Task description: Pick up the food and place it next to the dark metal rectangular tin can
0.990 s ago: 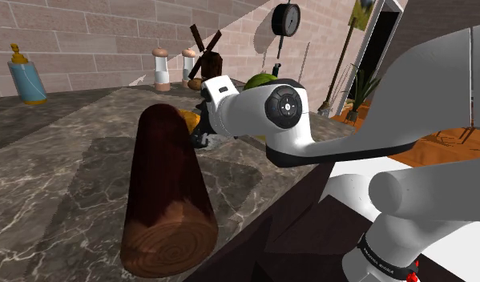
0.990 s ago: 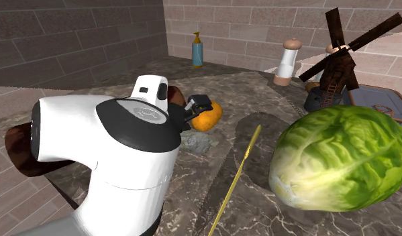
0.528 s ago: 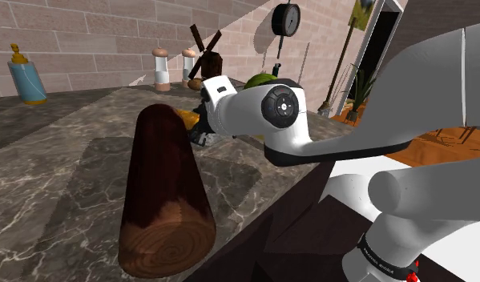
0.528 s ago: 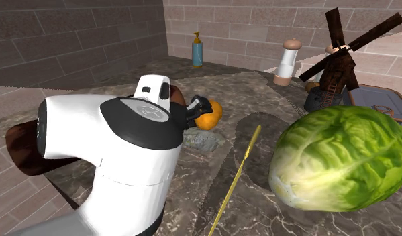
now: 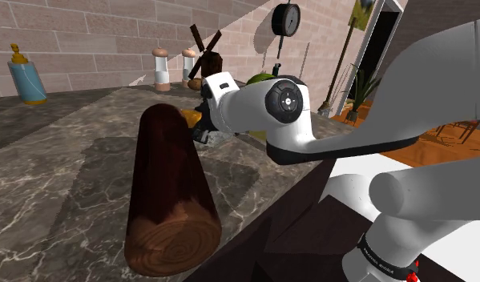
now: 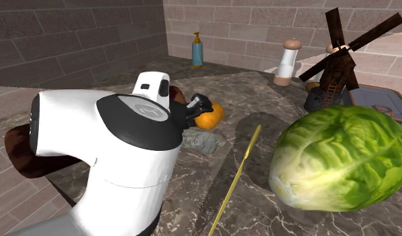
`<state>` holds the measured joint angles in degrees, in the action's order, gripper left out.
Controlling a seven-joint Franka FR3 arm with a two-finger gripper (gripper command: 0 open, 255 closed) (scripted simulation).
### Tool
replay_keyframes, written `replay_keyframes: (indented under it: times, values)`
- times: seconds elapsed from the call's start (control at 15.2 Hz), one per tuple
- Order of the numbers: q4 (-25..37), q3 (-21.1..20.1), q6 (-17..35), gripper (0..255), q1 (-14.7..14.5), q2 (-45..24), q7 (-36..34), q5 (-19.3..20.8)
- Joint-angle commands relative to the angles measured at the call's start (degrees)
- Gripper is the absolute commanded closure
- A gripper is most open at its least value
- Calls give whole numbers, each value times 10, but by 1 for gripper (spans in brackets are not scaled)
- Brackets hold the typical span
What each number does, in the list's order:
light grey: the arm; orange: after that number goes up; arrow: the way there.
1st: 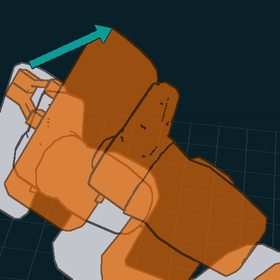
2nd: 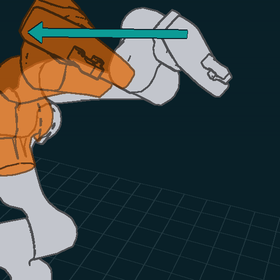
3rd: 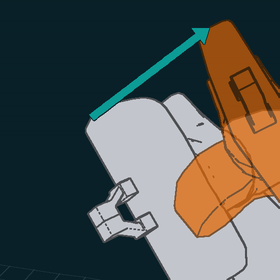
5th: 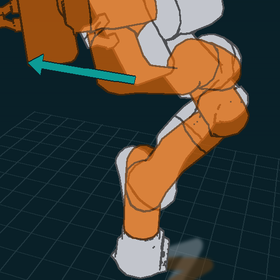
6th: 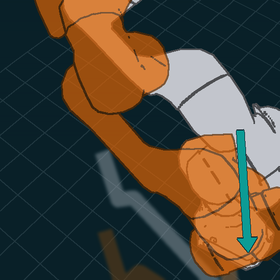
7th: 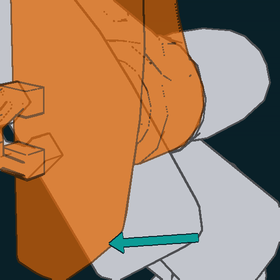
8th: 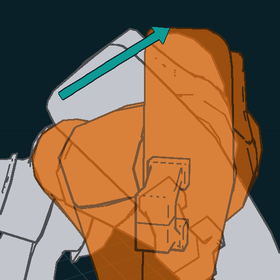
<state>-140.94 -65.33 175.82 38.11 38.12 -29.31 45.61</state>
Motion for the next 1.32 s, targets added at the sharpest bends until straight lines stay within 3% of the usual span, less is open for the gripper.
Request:
replay_keyframes:
  times: [0.0,0.73,1.25]
  values:
    - [5,19,-16,255,-22,-12,15,-3]
    - [40,122,-95,255,-131,-53,106,-37]
    - [74,180,-146,255,-194,-67,170,-73]
